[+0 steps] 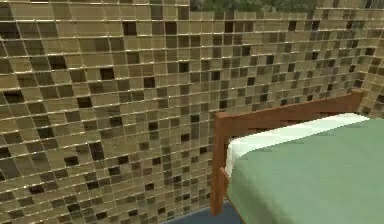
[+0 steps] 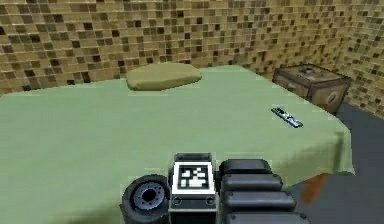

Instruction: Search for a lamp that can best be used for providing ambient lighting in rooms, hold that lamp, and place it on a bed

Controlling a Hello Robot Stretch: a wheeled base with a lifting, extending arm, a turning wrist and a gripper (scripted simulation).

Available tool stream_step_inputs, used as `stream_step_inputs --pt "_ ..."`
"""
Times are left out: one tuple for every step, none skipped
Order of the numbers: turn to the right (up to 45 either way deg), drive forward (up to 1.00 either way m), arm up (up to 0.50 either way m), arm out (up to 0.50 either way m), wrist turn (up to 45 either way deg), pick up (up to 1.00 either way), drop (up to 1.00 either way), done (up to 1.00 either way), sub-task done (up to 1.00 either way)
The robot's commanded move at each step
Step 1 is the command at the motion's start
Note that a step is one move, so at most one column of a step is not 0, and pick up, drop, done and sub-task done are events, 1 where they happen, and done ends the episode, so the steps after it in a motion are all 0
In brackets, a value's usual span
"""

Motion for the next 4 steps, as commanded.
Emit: stream_step_inputs --pt "-27.0 0.00 0.00 0.00 0.0 0.00 0.00 0.00 0.00" --pt "45.0 0.00 0.00 0.00 0.0 0.00 0.00 0.00 0.00" --pt "45.0 0.00 0.00 0.00 0.0 0.00 0.00 0.00 0.00" --pt "15.0 0.00 0.00 0.00 0.0 0.00 0.00 0.00 0.00"
